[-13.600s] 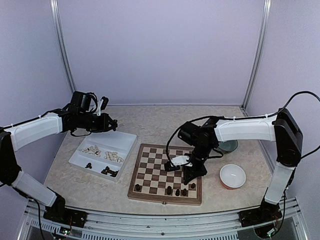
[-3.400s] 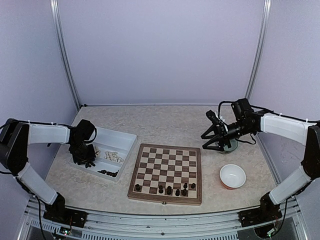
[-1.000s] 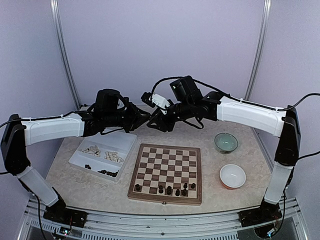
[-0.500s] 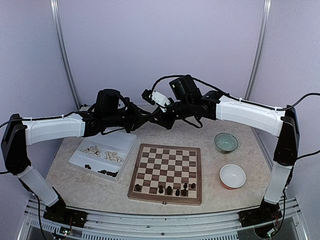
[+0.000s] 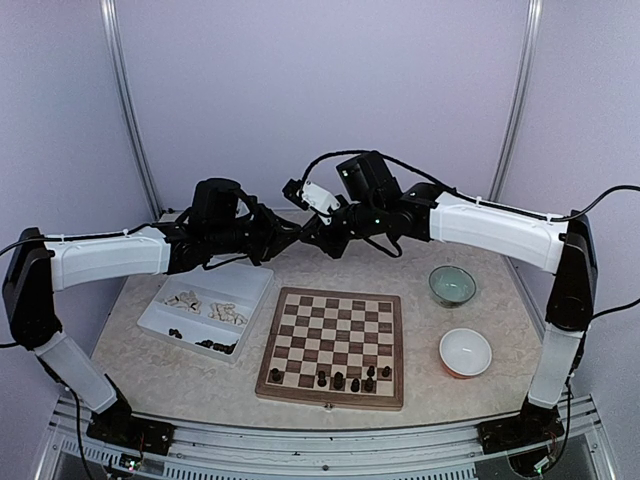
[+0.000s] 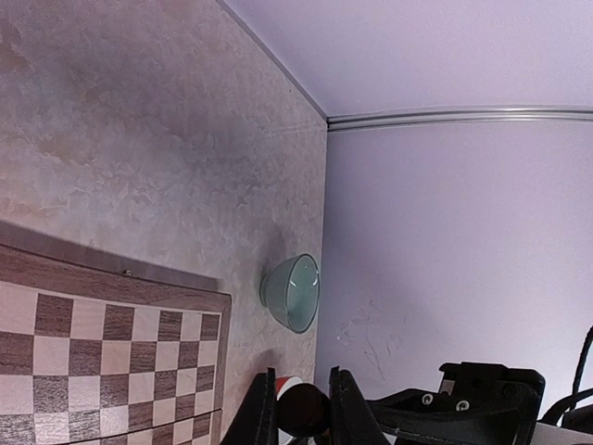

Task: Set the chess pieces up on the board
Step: Pass from the left arm to the right, then place the bishop on f8.

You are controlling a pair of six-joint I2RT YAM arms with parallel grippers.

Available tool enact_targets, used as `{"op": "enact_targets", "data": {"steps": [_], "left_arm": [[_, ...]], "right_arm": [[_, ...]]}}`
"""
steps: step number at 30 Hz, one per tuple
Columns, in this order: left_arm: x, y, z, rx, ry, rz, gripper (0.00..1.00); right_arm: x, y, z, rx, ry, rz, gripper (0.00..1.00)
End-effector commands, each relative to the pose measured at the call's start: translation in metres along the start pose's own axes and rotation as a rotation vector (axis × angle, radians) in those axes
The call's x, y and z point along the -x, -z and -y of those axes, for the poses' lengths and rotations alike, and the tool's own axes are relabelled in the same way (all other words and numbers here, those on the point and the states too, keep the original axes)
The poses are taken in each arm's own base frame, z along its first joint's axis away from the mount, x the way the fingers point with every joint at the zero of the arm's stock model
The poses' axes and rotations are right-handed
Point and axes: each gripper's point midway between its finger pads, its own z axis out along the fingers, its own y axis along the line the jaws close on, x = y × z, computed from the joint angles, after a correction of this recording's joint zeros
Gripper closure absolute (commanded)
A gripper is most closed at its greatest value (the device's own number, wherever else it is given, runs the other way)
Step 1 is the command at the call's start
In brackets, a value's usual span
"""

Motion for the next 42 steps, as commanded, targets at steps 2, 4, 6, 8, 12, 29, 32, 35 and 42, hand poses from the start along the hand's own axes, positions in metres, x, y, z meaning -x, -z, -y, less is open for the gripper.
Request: {"op": "enact_targets", "data": {"steps": [2,4,6,8,12,29,32,35,42], "left_arm": [[-0.02,0.002,0.023,-0.093,-0.04,-0.074,0.8],[-0.016,0.004,0.015,-0.066,-0.049,-0.071,0.71],[-0.009,0.008,0.007,-0.035,-0.077,-0.066,0.64],[0.001,0.014,0.001,0.002,-0.12,-0.053,0.59],[0.036,0.044,-0.018,0.151,-0.249,0.001,0.57],[0.135,0.15,-0.109,0.706,-0.659,0.23,0.56],[0.138,0.159,-0.123,0.722,-0.649,0.25,0.56],[0.141,0.166,-0.132,0.724,-0.642,0.276,0.56],[0.143,0.183,-0.139,0.709,-0.641,0.341,0.56]], "right_arm": [[0.005,-0.005,-0.002,0.01,0.041,0.016,0.97],[0.006,0.001,-0.007,0.035,0.068,0.02,0.98],[0.005,0.009,-0.012,0.066,0.092,0.024,0.99],[0.001,0.017,-0.022,0.117,0.124,0.014,0.99],[-0.009,0.029,-0.043,0.233,0.171,-0.02,0.99],[-0.081,0.013,-0.113,0.458,0.462,-0.37,0.99],[-0.09,0.01,-0.128,0.473,0.519,-0.404,0.99],[-0.109,0.008,-0.145,0.501,0.584,-0.471,0.99],[-0.139,0.007,-0.182,0.591,0.635,-0.56,0.98]]}}
